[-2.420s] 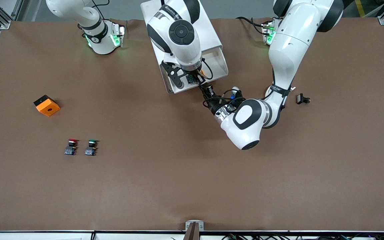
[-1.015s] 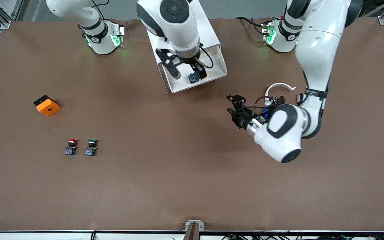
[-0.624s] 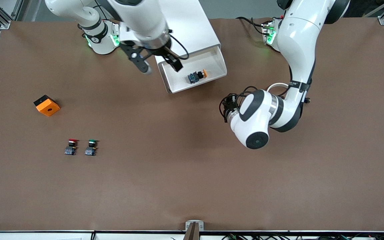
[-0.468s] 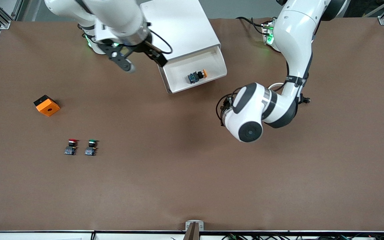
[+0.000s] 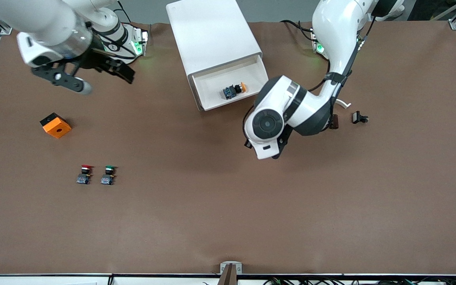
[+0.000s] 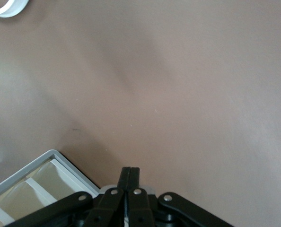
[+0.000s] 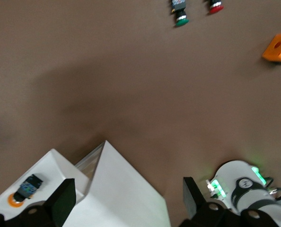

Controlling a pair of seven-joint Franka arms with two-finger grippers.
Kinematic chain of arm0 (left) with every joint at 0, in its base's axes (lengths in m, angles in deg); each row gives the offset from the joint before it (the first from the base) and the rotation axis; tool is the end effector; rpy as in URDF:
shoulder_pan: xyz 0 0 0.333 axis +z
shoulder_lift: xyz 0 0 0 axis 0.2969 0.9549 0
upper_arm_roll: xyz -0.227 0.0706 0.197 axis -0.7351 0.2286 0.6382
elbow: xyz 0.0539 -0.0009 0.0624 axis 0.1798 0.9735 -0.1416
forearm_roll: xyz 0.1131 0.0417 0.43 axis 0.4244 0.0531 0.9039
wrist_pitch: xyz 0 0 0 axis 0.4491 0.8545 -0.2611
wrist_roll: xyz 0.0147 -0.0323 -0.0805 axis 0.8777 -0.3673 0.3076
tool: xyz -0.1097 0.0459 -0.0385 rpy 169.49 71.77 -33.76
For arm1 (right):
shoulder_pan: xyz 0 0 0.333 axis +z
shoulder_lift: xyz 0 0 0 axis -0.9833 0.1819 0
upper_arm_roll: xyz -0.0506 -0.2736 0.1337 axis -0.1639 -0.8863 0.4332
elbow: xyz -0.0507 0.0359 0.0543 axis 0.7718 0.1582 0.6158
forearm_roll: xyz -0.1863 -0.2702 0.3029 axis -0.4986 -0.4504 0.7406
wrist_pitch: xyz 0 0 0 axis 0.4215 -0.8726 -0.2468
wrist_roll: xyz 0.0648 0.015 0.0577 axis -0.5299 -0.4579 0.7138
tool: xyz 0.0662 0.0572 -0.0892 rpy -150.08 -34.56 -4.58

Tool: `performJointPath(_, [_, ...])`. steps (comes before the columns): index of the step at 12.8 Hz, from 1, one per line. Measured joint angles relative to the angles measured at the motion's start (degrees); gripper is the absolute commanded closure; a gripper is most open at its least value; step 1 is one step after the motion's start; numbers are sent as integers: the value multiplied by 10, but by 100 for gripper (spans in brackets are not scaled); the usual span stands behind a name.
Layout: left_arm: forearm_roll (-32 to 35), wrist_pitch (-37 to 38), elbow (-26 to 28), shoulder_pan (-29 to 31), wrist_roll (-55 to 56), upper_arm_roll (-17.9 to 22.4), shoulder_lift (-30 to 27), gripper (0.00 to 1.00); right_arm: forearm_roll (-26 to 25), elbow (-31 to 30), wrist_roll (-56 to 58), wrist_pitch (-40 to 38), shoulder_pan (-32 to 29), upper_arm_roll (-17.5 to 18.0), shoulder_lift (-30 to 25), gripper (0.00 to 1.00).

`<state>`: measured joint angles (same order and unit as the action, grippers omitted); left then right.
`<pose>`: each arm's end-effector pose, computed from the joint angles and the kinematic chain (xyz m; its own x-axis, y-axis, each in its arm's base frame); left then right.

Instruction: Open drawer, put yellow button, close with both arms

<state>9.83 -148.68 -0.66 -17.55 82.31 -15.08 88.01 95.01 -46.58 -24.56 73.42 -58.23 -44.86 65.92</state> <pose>0.5780 -0.4800 0.3087 0.5019 0.8491 -0.1648 0.8139 -0.5281 -0.2422 0.5482 0.2133 0.6245 0.9261 -0.3217 -0.1970 -0.3269 -0.9450 0.0066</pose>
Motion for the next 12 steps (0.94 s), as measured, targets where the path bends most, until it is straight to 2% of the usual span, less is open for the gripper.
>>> performJointPath(1, [17, -8, 11, 0, -16, -17, -12, 94, -9, -11, 54, 0, -23, 0, -9, 0])
performJointPath(2, [33, -15, 26, 0, -33, -35, -24, 72, -23, -19, 110, 3, -47, 0, -15, 0])
performJointPath(3, [43, -20, 40, -2, -46, -51, -34, 33, -37, -24, 157, 6, -67, -1, -18, 0])
performJointPath(5, [49, -26, 58, -5, -58, -70, -42, 0, -47, -30, 233, 19, -102, -1, -18, 0])
performJointPath(9, [70, -31, 68, -19, -83, -97, -43, 0, -49, -52, 363, 65, -173, -1, -18, 0])
performJointPath(12, [86, -33, 70, -26, -139, -121, -43, 0, -49, -60, 395, 81, -195, -1, -18, 0])
